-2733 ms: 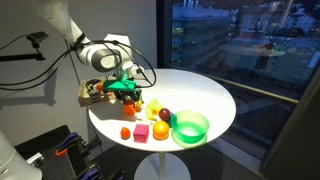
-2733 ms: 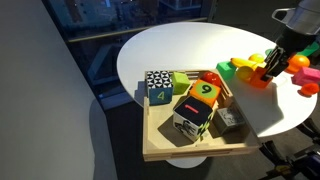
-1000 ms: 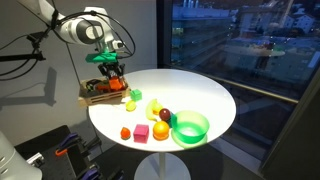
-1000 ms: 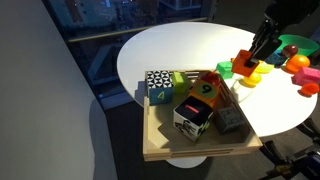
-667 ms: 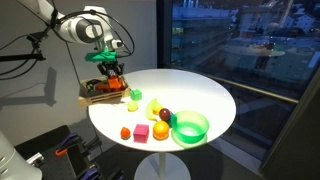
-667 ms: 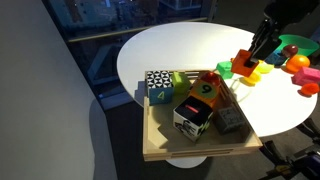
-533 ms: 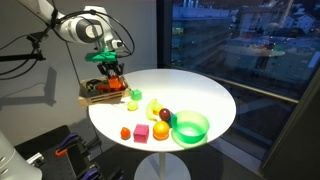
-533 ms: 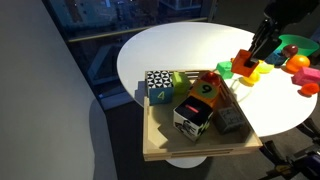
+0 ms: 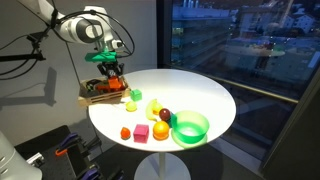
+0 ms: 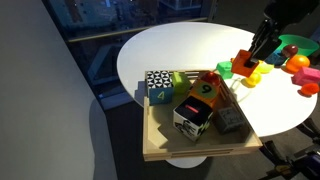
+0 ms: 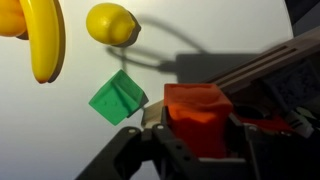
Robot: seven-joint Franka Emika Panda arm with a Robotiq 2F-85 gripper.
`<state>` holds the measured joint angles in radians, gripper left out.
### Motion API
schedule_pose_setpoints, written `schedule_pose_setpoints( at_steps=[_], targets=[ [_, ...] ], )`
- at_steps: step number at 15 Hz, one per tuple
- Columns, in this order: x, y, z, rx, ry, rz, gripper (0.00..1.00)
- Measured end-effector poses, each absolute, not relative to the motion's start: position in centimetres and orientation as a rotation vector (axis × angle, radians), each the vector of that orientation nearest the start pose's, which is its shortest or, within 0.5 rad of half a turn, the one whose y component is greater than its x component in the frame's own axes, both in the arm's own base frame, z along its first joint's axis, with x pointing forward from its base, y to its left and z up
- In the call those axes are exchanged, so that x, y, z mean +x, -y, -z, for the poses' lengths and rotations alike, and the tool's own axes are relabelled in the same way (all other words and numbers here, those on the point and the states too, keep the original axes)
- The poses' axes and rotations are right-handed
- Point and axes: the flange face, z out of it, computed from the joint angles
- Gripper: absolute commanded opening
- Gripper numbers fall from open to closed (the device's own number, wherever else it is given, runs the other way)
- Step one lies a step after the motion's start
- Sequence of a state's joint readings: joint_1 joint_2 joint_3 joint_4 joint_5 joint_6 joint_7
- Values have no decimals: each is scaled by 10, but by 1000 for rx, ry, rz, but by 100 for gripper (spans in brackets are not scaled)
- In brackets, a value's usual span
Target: Pick up the orange block on the right and put it in the wooden box
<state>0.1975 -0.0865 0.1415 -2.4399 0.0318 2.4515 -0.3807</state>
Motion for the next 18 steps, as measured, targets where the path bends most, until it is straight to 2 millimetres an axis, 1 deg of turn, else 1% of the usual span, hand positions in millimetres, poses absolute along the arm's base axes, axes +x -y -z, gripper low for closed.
schedule_pose_setpoints(
  at_steps=[3, 7, 14, 18],
  targets=[
    [455, -163, -344, -2940, 1077, 152, 26],
    [454, -177, -348, -2924, 1117, 169, 26],
    [458, -215, -367, -2917, 1181, 242, 26],
    [462, -238, -368, -2954, 1214, 288, 26]
  ],
)
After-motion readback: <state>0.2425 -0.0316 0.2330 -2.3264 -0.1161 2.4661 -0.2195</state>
